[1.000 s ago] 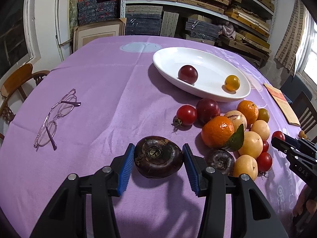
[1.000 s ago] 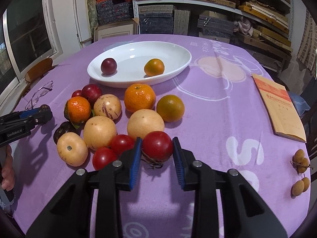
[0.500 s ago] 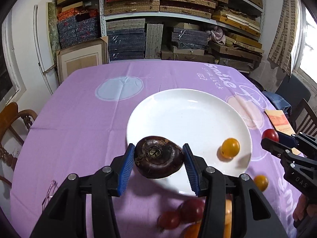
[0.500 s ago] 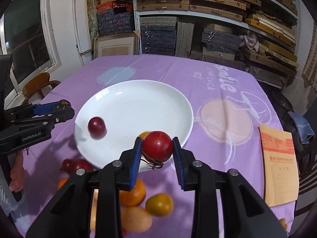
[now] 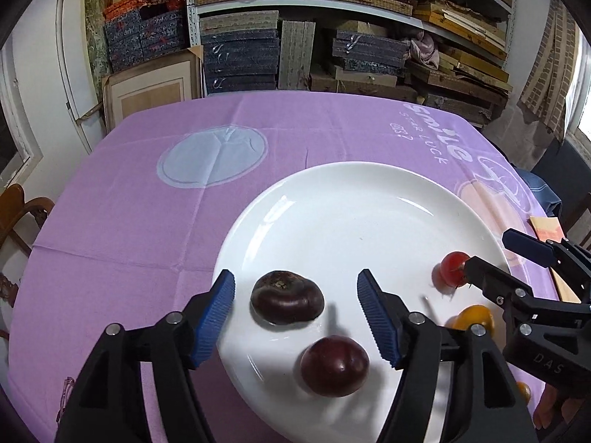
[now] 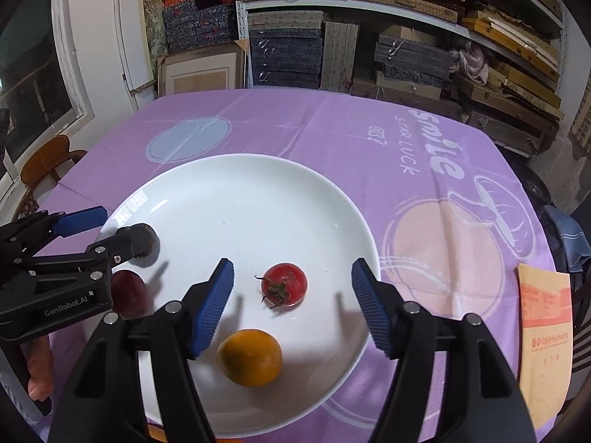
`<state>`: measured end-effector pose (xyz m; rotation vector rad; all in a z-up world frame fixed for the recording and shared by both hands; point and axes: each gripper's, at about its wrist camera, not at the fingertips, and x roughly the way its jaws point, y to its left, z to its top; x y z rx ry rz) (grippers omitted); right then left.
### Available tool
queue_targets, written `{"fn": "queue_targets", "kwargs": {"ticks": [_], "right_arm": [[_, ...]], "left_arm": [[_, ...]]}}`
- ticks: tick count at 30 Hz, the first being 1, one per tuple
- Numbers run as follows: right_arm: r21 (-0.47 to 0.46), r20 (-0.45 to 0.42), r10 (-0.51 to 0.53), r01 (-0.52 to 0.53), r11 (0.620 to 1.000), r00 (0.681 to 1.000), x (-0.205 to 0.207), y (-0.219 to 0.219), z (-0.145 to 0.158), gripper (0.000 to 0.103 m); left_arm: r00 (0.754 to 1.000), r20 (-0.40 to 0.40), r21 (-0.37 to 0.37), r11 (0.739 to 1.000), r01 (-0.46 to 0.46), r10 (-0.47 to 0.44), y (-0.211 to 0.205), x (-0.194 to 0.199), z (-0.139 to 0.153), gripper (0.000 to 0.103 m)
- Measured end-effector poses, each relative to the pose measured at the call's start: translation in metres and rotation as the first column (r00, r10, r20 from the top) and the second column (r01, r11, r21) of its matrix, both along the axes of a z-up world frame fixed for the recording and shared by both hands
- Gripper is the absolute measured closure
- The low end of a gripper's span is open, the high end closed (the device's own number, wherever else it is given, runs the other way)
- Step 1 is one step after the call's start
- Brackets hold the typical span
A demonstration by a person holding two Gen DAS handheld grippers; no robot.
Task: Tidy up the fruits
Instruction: 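Release the mangosteen and red tomato onto the white plate with both grippers, then grasp another dark mangosteen with the left gripper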
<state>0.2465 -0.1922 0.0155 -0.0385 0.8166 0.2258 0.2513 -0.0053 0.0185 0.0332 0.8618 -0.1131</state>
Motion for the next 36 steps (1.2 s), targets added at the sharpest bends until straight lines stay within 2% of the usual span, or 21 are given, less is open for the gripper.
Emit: {"fn": "queue_targets", "kwargs": {"ticks": [4,6,9,14,18,25,30,36], "right_arm": [[0.032,0.04,-0.01,0.008,0.999,0.999,-0.018,-0.012,0.016,0.037],[0.039,0.075,-0.018,0.015,0.999,0.997,-0.034,-0.019,0.028,0.032],[0.047,0.135,-0.03,0.023,0.999,0.99,-0.065,-0.029,0.044,0.024],[0.06,0.191,-0.051,0.04,0.997,0.98,-0.122,-0.044,0.052,0.018],[0.055,0.23,-0.079,0.068,0.996,0.97,-0.164,-0.051,0.048,0.01],[0.025,0.253,-0.104,0.101,0.995,0.962,-0.217,-0.051,0.023,0.007],[0.035,0.234,-0.136,0.131,0.991,0.963,-0.234,-0.06,0.001,0.007],[0.054,0.203,-0.152,0.144,0.988,0.967,-0.235,-0.068,-0.01,0.007]], "left_arm": [[1.0,-0.007,-0.027,1.0,-0.016,0.016,0.01,-0.008,0.007,0.033],[1.0,0.0,-0.031,0.999,-0.018,0.018,0.017,-0.018,0.014,0.033],[0.999,0.026,-0.021,0.999,-0.029,0.03,0.028,-0.043,0.025,0.033],[0.997,0.032,-0.022,0.998,-0.065,0.066,0.045,-0.09,0.027,0.032],[0.996,0.031,0.002,0.996,-0.085,0.085,0.049,-0.131,0.014,0.032],[0.996,0.019,0.011,0.996,-0.091,0.091,0.044,-0.19,-0.011,0.032],[0.998,-0.003,0.02,0.998,-0.065,0.065,0.031,-0.206,-0.024,0.032],[0.999,-0.032,0.018,0.999,-0.041,0.041,0.02,-0.204,-0.033,0.032]]}}
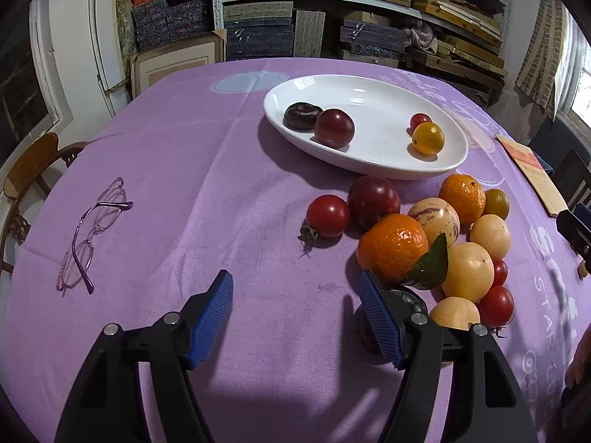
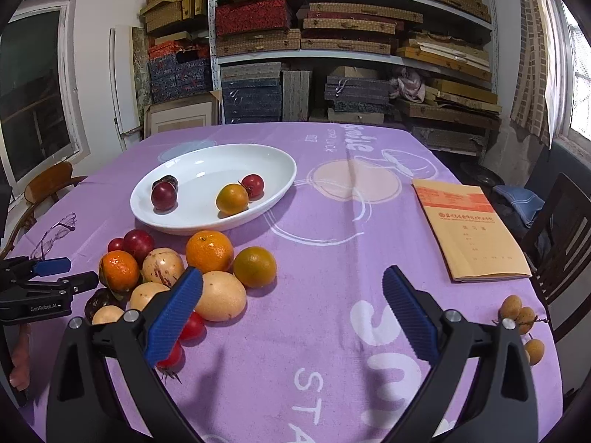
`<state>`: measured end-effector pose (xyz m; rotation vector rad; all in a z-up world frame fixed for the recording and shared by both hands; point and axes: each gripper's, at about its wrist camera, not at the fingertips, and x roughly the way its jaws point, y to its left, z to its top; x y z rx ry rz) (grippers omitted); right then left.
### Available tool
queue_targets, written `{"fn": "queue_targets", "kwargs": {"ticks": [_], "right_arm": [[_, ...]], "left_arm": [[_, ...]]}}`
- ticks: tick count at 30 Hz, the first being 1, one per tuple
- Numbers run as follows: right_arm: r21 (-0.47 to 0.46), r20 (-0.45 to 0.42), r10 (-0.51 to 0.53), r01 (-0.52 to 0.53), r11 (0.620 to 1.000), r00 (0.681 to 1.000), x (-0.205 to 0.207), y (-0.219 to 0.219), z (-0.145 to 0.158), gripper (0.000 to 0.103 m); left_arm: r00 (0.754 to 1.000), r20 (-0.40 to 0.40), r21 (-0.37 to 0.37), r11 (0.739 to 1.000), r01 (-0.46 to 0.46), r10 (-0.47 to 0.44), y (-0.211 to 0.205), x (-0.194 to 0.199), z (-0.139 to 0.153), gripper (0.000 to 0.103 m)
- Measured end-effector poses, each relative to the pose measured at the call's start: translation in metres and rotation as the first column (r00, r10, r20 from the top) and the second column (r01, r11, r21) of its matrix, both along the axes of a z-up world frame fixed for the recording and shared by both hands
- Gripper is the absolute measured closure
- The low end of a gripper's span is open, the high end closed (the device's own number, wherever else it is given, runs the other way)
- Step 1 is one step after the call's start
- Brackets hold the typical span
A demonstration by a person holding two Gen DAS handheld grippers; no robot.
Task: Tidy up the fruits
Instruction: 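Grasp another dark mangosteen with the left gripper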
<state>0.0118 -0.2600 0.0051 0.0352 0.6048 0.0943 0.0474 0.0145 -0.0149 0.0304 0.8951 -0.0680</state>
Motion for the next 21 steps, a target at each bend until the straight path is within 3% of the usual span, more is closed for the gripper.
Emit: {"fn": "queue_targets", "kwargs": {"ticks": [8,14,18,21], "right_arm": [[0.016,-0.011,-0.002,0.003,1.0,1.0,0.005,-0.005,-0.002,0.007],[0.019,-0.013,-0.005,0.005,1.0,1.0,0.005,-0.006,-0.003,0.007],[0.022,-0.006,-0.01,0.01,1.0,1.0,0.004,-0.008,-0.003,0.007],[0.031,-0.005,-0.014,0.014,0.999,1.0,0.004,-0.011,-0.003,0.007]], "left_arm": [[1.0,0.019,-0.014,1.0,0.013,-0.013,-0.009,-0.001,0.004,0.032],[0.996,0.024,-0.005,0.997,0.082,-0.082,-0.026,-0.012,0.006,0.031],[0.995,0.045,0.036,0.996,0.082,-0.084,-0.031,-0.015,0.004,0.021],[0.996,0.028,0.007,0.997,0.079,-0.079,-0.026,-0.015,0.002,0.016]]}}
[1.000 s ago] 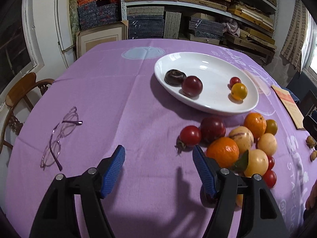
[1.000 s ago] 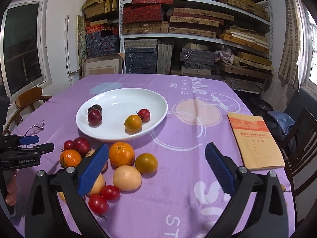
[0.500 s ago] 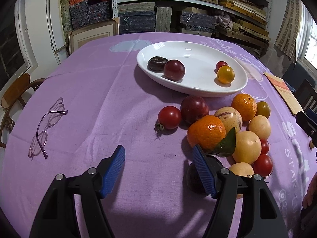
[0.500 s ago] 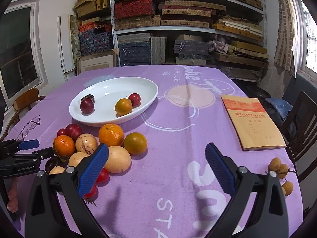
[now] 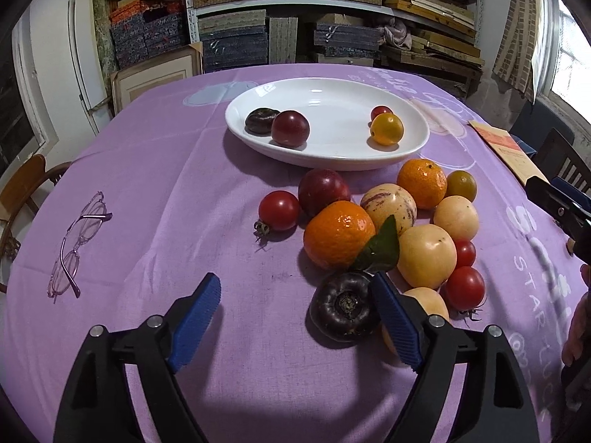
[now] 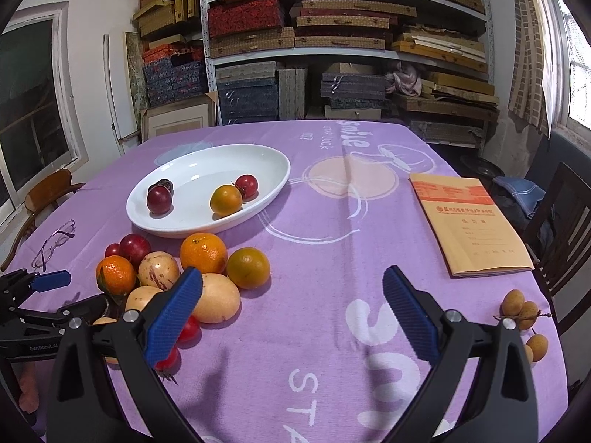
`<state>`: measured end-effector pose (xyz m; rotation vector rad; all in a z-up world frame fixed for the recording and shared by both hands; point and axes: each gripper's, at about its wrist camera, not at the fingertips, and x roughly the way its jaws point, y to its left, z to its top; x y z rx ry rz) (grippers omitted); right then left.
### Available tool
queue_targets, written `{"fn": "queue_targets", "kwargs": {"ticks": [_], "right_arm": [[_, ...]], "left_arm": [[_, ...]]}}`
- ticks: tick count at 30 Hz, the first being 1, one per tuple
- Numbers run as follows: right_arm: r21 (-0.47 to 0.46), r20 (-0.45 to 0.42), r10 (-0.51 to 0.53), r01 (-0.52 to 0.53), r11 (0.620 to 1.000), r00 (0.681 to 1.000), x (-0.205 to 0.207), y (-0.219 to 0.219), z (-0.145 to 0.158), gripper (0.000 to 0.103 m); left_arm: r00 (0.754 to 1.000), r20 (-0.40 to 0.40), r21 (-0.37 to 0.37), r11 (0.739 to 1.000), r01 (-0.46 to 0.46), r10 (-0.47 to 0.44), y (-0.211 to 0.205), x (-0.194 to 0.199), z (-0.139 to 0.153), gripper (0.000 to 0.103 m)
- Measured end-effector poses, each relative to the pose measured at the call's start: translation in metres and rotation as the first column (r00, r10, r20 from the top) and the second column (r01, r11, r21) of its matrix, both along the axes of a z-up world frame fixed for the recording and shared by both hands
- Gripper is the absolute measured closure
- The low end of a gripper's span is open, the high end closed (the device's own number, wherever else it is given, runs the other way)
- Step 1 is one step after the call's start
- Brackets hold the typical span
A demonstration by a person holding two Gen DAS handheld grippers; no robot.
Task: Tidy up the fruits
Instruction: 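Grasp another dark mangosteen with the left gripper, then hold the mangosteen with the left gripper while the right gripper grasps a pale pear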
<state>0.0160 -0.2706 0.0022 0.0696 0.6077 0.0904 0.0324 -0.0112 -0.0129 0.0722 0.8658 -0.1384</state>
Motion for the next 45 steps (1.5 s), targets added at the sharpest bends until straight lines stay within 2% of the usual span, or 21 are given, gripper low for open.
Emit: {"fn": "queue_targets", "kwargs": {"ticks": [3,8,12,16,17,18,21,28,32,41,45], "right_arm": [[0.002,0.0,0.0,0.0,1.0,1.0,0.0,0.0,0.0,0.007],[0.004,0.0,0.004,-0.004,1.0,1.0,-0.001,0.0,0.0,0.007],[0.006,0.004,-0.001,0.001,1.0,1.0,-0.001,0.0,0.0,0.007],[0.018,0.004,-0.007,0.007,1.0,1.0,-0.002,-0.003,0.001,0.006],[0.019,0.001,-0.008,0.008,1.0,1.0,-0.001,-0.003,0.001,0.006],[0.021,0.0,-0.008,0.008,1.0,1.0,-0.001,-0.003,0.001,0.006],[0.023,-0.001,-0.004,0.004,1.0,1.0,-0.001,-0.004,0.001,0.006],[0.023,-0.004,-0.001,0.001,1.0,1.0,-0.001,-0.004,0.001,0.006],[0.017,-0.016,0.013,-0.013,1.0,1.0,-0.001,0.001,-0.002,0.006],[-0.049,-0.038,0.095,-0.097,0.994,0.995,-0.007,0.026,-0.008,0.006],[-0.089,-0.047,0.093,-0.097,0.991,0.995,-0.006,0.033,-0.012,0.006]], "left_arm": [[1.0,-0.005,0.0,1.0,-0.008,0.008,0.005,-0.005,-0.001,0.011],[0.999,-0.033,-0.033,0.999,0.014,-0.015,0.002,-0.003,-0.004,0.011],[0.999,-0.017,-0.005,0.999,0.032,-0.032,-0.011,0.004,-0.005,0.012],[0.998,-0.037,-0.022,0.999,0.042,-0.043,-0.016,0.007,-0.009,0.012],[0.999,-0.037,-0.016,0.999,0.038,-0.039,-0.015,0.006,-0.009,0.015],[0.999,-0.039,-0.016,0.999,0.033,-0.033,-0.013,0.006,-0.01,0.022],[0.998,-0.058,-0.06,0.998,0.023,-0.027,-0.005,0.006,-0.011,0.028],[0.997,-0.058,-0.056,0.997,0.044,-0.047,-0.002,-0.001,-0.01,0.043],[0.997,-0.059,-0.068,0.996,0.054,-0.058,0.002,-0.01,-0.008,0.058],[0.999,-0.049,-0.08,0.997,-0.009,0.005,0.025,-0.014,-0.007,0.058],[0.998,-0.018,-0.078,0.995,-0.064,0.063,0.044,-0.017,-0.002,0.058]]}}
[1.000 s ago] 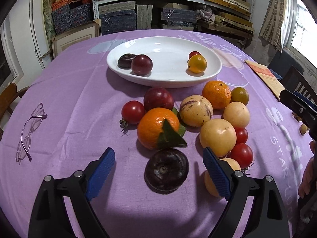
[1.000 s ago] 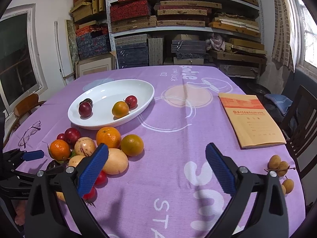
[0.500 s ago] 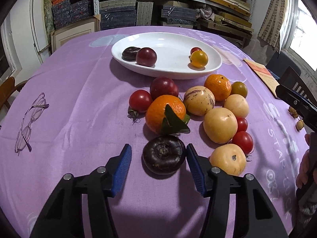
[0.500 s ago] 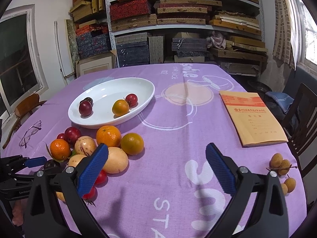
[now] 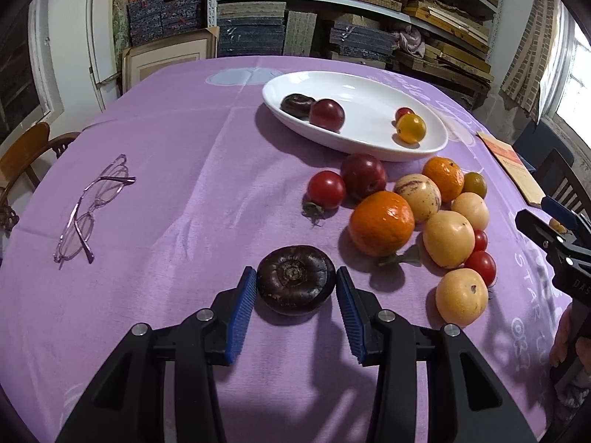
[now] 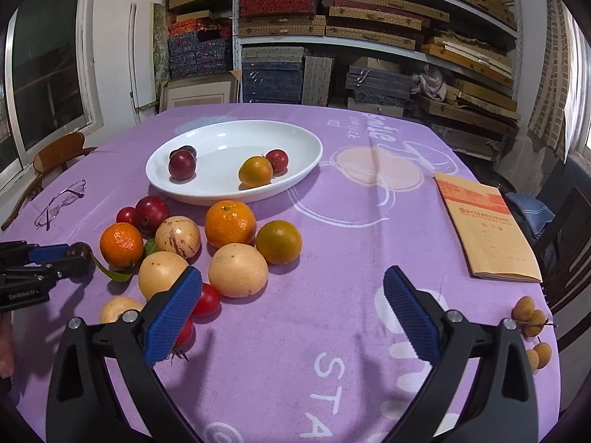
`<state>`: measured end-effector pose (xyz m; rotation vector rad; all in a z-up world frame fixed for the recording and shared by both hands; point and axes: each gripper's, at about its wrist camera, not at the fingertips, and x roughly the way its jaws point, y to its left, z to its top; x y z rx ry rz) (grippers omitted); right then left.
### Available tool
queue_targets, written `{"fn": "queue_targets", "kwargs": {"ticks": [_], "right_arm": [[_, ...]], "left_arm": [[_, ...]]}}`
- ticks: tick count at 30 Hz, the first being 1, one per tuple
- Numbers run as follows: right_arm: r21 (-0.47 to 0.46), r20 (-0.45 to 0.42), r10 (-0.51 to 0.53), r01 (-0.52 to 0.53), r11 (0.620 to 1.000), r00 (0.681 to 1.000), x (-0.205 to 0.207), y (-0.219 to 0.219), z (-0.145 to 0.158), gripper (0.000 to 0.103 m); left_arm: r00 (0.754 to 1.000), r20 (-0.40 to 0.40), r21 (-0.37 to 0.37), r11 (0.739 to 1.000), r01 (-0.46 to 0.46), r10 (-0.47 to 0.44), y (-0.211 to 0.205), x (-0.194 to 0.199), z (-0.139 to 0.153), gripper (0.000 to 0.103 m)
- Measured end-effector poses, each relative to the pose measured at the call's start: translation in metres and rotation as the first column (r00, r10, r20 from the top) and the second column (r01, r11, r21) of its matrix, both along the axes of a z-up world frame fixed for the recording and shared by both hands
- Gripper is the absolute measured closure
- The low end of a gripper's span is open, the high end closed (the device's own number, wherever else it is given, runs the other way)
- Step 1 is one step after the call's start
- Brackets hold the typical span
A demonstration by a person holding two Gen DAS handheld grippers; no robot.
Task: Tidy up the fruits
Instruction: 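Hold the mangosteen with the left gripper while the right gripper grasps a pale pear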
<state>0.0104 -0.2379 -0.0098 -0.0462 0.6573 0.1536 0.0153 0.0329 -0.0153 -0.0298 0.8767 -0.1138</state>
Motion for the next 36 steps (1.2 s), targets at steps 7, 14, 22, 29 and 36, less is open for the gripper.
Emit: {"fn": "queue_targets", "kwargs": {"ticks": [7,14,22,29,36], "right_arm": [[-0.052,-0.079,0.017,-0.021,0.998,0.997,0.021,0.015,-0.013,0.006],[-0.039,-0.145,0.003,-0.009,0.999,0.989,0.043,0.02,-0.021,0.006],[0.013,-0.209,0.036,-0.034,0.999,0.977,0.056,0.027,-0.026,0.023],[0.057,-0.241,0.074,-0.062,0.996,0.968,0.061,0.034,-0.028,0.046],[0.078,-0.241,0.088,-0.071,0.994,0.967,0.06,0.035,-0.028,0.056]], "left_arm": [[0.999,0.017,-0.009,0.999,-0.047,0.048,0.014,0.001,0.002,0.058],[0.999,0.028,-0.006,1.0,-0.018,0.018,0.008,-0.001,0.001,0.058],[1.0,0.022,-0.026,1.0,-0.009,0.009,0.012,0.001,0.0,0.058],[1.0,0.02,-0.034,0.999,-0.001,0.002,0.012,0.002,0.0,0.058],[1.0,0.015,-0.035,0.999,0.004,-0.003,0.011,0.002,-0.001,0.058]]}}
